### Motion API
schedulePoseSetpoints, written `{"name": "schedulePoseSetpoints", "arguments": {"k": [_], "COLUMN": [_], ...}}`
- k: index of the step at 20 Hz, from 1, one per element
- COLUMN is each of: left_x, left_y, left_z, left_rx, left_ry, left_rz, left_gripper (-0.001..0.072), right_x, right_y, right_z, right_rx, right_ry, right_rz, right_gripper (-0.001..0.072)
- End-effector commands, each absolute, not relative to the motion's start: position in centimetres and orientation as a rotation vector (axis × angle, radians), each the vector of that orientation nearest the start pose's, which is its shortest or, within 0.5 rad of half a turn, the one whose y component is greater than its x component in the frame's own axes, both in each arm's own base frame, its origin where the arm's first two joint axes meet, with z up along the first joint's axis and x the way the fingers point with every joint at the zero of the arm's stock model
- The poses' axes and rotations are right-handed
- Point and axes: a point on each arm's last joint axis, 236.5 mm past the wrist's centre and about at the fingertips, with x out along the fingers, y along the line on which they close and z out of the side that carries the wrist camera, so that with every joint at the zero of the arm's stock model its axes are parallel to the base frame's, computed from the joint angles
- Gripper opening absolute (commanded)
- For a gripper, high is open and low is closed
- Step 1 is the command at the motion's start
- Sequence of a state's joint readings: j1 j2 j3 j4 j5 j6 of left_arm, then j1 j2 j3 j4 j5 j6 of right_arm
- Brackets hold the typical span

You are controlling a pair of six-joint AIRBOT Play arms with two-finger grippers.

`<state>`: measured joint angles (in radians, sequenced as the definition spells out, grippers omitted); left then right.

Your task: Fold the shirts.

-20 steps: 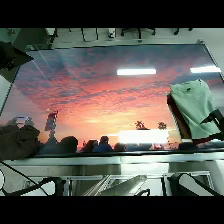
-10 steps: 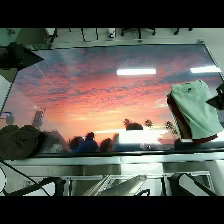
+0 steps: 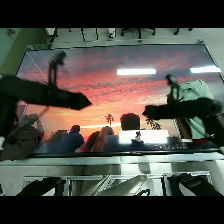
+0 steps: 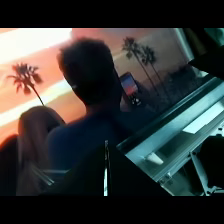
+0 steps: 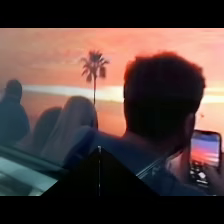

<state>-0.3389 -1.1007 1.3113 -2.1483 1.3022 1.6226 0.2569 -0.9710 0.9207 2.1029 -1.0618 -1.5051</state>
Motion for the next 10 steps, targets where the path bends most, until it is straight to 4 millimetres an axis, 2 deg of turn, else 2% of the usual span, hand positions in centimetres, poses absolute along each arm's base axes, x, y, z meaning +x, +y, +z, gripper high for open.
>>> {"name": "schedulePoseSetpoints", "arguments": {"k": [1,3,5,10], "left_x": [25.3,23.9,23.0,22.1], "left_y": [-25.2,-24.9,-24.4,-23.7], "left_z": [8.6,7.1,6.5,7.0], "left_rx": [-0.213,-0.221,-0.224,-0.225], "left_ry": [1.166,1.180,1.188,1.149], "left_rz": [-0.729,-0.721,-0.718,-0.721], "left_gripper": [0.0012,0.0013,0.0012,0.0012], "right_x": [26.5,26.2,25.9,25.9], "right_y": [23.1,23.5,23.6,23.6], "right_z": [1.7,1.4,1.3,1.2], "right_rx": [0.321,0.331,0.338,0.337], "right_ry": [1.195,1.216,1.231,1.236], "right_rz": [0.536,0.543,0.545,0.544], "right_gripper": [0.0026,0.0026,0.0026,0.0026]}}
